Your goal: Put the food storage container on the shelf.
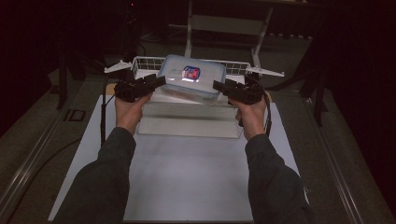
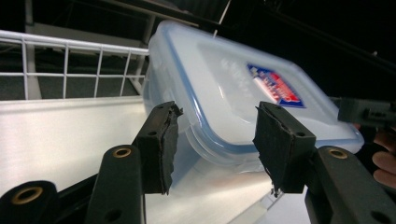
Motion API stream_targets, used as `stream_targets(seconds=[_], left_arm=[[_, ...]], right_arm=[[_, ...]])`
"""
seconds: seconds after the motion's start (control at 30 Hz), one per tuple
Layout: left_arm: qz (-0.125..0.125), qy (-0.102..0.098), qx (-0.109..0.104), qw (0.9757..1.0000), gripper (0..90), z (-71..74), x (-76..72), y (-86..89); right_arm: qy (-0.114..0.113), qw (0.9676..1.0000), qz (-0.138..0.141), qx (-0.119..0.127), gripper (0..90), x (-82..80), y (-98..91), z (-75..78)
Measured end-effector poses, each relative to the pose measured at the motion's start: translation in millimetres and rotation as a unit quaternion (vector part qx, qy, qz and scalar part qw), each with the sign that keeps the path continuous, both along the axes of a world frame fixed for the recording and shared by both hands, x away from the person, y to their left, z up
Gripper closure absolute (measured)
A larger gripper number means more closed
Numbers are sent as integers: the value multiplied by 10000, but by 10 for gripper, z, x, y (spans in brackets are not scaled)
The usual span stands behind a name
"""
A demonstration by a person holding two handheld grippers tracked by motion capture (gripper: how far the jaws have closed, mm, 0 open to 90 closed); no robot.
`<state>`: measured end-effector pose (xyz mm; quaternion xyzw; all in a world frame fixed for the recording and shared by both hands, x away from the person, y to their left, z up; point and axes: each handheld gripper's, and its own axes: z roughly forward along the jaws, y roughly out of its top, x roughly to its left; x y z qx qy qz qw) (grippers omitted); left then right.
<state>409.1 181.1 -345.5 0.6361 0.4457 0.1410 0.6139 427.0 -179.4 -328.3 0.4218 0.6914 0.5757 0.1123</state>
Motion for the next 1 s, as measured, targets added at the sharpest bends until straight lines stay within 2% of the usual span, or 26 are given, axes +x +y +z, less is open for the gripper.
stream_targets(seconds=[0.03,0.07,0.1,0.13,0.17,0.2,0.23,0.27,0.3,0.33,0.37,0.43,0.47,0.5,0.6,0.63,0.7,0.8,0.87,0.93,0.97,1.0], left_arm=[[0,0,0,10000,504,0,0,0],[40,27,191,9998,501,-7,2,-17],[40,27,191,9998,501,-7,2,-17],[18,43,260,9997,501,-31,-5,-7],[18,43,260,9997,500,-31,-5,-7],[26,-11,265,9996,500,-39,-32,15],[26,-11,265,9996,500,-39,-32,15],[-14,-68,255,9996,500,-26,-69,43],[-14,-68,255,9996,500,-26,-69,43],[-42,-120,299,9995,500,-6,-105,58],[-71,-163,325,9993,500,10,-132,69],[-106,-254,369,9989,495,47,-192,90],[-114,-301,397,9987,487,65,-225,100],[-112,-340,425,9985,487,80,-256,107],[-139,-402,576,9974,471,116,-344,130],[-142,-419,657,9969,471,126,-388,141],[-120,-404,681,9968,469,124,-440,152],[-139,-338,541,9979,468,74,-565,172],[-164,-341,532,9979,467,38,-633,181],[-203,-296,570,9977,459,-6,-712,200],[-203,-296,570,9977,455,-6,-712,200],[-208,-288,674,9971,455,-41,-784,225]], right_arm=[[0,10000,0,0,379,0,0,0],[-159,9995,-60,-258,383,-40,32,31],[-159,9995,-60,-258,383,-40,32,31],[-376,9987,-98,-320,408,-102,50,65],[-376,9987,-98,-320,408,-102,50,65],[-589,9975,-45,-386,455,-169,72,95],[-589,9975,-45,-386,455,-169,72,95],[-849,9949,163,-525,595,-251,105,117],[-849,9949,163,-525,595,-251,105,117],[-930,9935,291,-584,647,-282,124,120],[-1057,9901,480,-789,714,-337,171,115],[-1137,9854,652,-1085,813,-382,234,90],[-1149,9818,726,-1329,876,-394,283,52],[-1149,9818,726,-1329,876,-394,283,52],[-1023,9792,763,-1578,898,-355,334,-39],[-1023,9792,763,-1578,898,-355,334,-39],[-1006,9797,751,-1566,898,-334,335,-59],[-960,9794,608,-1667,898,-303,324,-71],[-897,9793,407,-1766,897,-270,297,-85],[-801,9818,348,-1685,858,-246,245,-103],[-801,9818,348,-1685,858,-246,245,-103],[-788,9829,377,-1620,810,-259,218,-112]])
